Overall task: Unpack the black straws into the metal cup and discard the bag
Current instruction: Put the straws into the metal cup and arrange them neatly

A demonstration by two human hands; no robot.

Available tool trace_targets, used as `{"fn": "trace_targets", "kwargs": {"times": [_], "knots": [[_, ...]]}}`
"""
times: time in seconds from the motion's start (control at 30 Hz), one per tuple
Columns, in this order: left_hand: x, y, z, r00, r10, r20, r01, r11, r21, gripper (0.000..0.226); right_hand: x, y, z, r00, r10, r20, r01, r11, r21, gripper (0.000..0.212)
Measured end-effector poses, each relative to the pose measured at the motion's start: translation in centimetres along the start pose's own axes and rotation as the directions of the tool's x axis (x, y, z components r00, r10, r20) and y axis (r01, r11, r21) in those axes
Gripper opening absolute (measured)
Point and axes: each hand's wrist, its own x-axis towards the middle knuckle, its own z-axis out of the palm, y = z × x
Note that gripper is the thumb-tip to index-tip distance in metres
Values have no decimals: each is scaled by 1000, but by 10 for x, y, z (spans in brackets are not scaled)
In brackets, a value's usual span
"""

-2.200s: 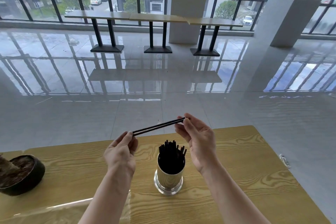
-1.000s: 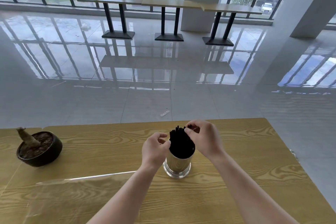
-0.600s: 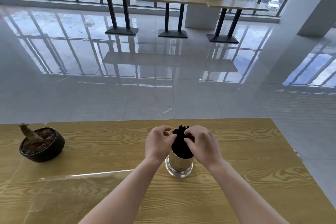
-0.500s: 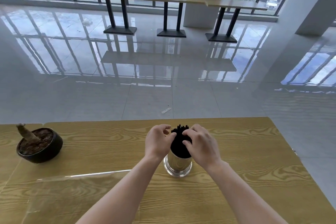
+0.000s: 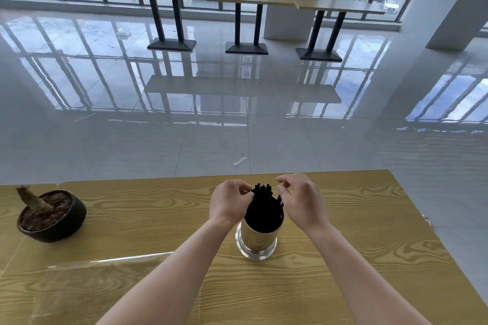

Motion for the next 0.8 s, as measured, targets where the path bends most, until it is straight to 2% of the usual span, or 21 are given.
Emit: {"fn": "trace_targets", "kwargs": {"times": [0.13,0.37,0.8], "knots": [[1,-2,1,1000,-13,9,13,1000,-16,14,13,2,3,996,38,77,-41,999,35,25],[6,0,2,1000,-3,22,2,1000,6,12,32,-4,8,959,52,278,-45,998,-33,32],[4,1,2,999,-19,30,20,999,-36,5,46,-16,8,923,20,385,5,998,-65,15]]}}
